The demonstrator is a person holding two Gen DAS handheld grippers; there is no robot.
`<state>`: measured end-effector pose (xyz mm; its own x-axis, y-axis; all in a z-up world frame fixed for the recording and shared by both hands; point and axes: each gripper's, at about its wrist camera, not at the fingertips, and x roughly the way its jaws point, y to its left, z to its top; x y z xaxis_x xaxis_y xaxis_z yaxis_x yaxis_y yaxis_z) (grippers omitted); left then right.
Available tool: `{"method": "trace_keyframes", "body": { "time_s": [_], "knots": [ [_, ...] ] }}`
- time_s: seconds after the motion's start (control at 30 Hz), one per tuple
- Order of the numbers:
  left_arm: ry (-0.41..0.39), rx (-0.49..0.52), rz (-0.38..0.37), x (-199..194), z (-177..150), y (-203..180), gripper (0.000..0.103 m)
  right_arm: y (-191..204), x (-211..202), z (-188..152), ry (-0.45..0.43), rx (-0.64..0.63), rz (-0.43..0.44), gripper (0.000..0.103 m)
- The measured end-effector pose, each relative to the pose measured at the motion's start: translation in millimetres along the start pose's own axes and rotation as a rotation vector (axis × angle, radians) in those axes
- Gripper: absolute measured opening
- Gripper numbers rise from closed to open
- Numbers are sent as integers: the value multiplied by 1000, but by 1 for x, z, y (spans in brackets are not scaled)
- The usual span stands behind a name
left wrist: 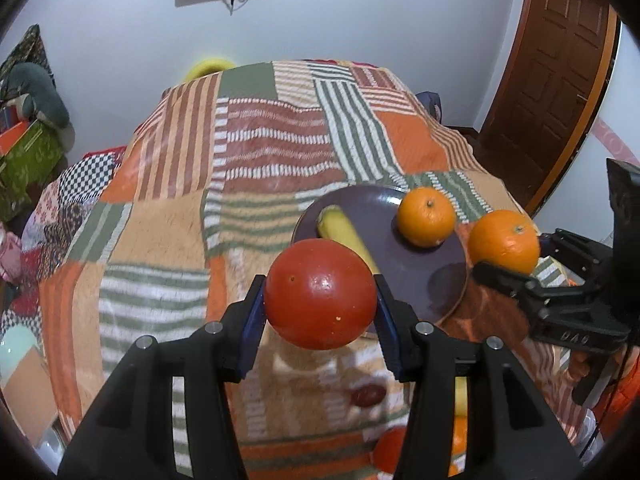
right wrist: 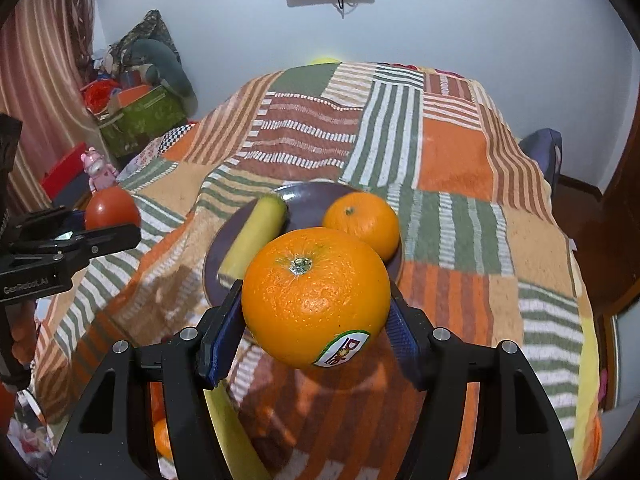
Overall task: Organize fruits
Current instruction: 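Carry the tomato and labeled orange onto the plate and release both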
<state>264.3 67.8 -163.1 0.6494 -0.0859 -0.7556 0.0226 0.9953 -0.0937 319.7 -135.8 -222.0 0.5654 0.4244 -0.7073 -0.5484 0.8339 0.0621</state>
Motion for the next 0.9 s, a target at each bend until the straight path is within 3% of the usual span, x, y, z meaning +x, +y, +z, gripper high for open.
{"method": "trace_keyframes", "body": {
  "time_s": [0.37, 0.7, 0.77, 0.9],
  "knots": [
    [46, 14, -44, 54, 29, -17, 50, -1, 34, 5, 45, -47, 17, 62],
    [130, 40, -67, 99, 25, -33, 50, 4, 54, -4, 105, -120, 34, 62],
    [131, 42, -70, 102, 24, -33, 50, 2, 62, -7, 146, -112, 47, 63],
    [137, 48, -61, 103, 24, -35, 51, -1, 61, -6, 147, -103, 56, 63]
  ]
}}
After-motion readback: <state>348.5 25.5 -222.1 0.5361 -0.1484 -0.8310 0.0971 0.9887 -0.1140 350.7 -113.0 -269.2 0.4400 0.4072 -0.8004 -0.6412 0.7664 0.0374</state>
